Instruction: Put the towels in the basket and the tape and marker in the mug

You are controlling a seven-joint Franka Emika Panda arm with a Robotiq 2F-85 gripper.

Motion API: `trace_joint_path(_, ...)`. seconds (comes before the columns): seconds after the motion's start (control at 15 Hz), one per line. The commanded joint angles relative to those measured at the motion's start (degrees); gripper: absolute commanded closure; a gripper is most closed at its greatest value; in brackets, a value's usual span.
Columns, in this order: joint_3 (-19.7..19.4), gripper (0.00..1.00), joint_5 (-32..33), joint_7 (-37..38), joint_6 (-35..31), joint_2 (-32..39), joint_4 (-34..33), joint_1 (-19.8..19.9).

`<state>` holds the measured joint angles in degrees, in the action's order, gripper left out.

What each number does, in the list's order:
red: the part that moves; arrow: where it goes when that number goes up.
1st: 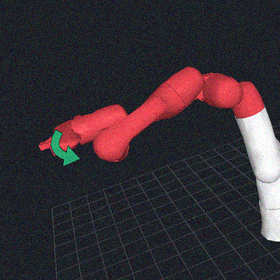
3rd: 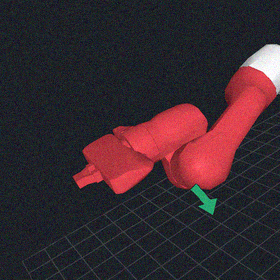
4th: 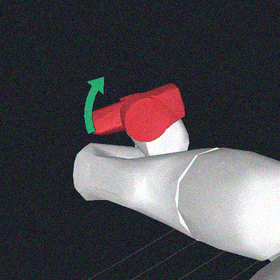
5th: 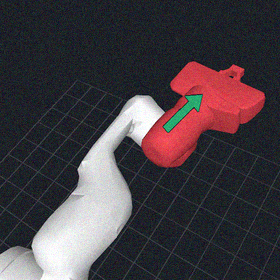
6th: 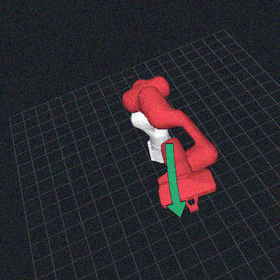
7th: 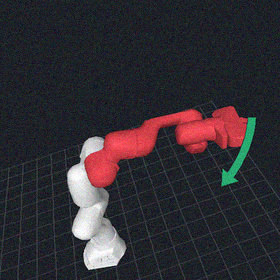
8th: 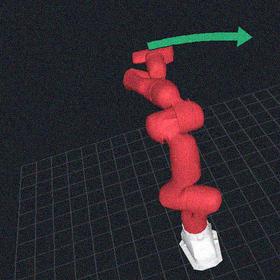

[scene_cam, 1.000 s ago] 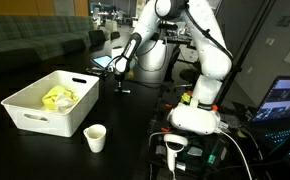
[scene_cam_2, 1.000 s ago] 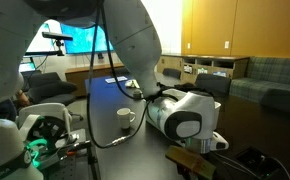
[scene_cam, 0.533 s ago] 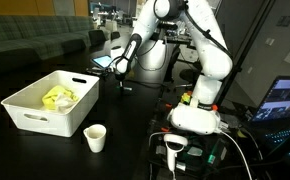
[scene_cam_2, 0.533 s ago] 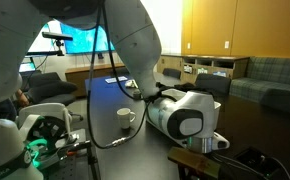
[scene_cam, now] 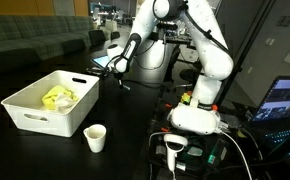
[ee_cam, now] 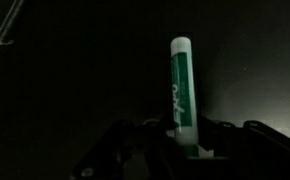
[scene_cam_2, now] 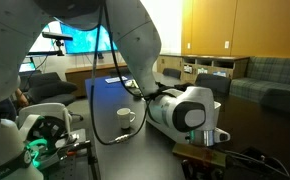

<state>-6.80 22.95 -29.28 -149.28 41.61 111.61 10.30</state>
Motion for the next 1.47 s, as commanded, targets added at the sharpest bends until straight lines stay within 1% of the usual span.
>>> trace_joint_path(0.0, 2.74, 0.90, -1.34, -3.01, 5.76, -1.49, -2.12, 1.00)
trace_joint_path(0.33, 7.60, 0.90, -5.41, -6.61, 15.48, -1.00, -7.21, 0.80)
trace_joint_path(0.6, 10.96, 0.90, -9.23, -9.18, 24.26, 0.05, -12.13, -0.59)
trace_joint_path(0.8, 11.85, 0.90, -10.52, -10.25, 28.25, 0.73, -14.69, -1.51)
trace_joint_path(1.0, 11.47, 0.92, -11.65, -10.63, 29.17, 0.99, -15.16, -1.21)
trace_joint_path(1.07, 10.94, 0.86, -11.65, -10.25, 28.65, 1.06, -14.58, -1.04)
trace_joint_path(1.13, 10.59, 0.62, -11.70, -9.81, 28.59, 1.30, -14.52, -0.98)
trace_joint_path(1.27, 9.69, 0.60, -11.33, -9.64, 27.18, 1.58, -13.21, -0.39)
trace_joint_path(1.4, 8.88, 0.45, -10.92, -9.42, 25.43, 1.45, -11.44, 0.25)
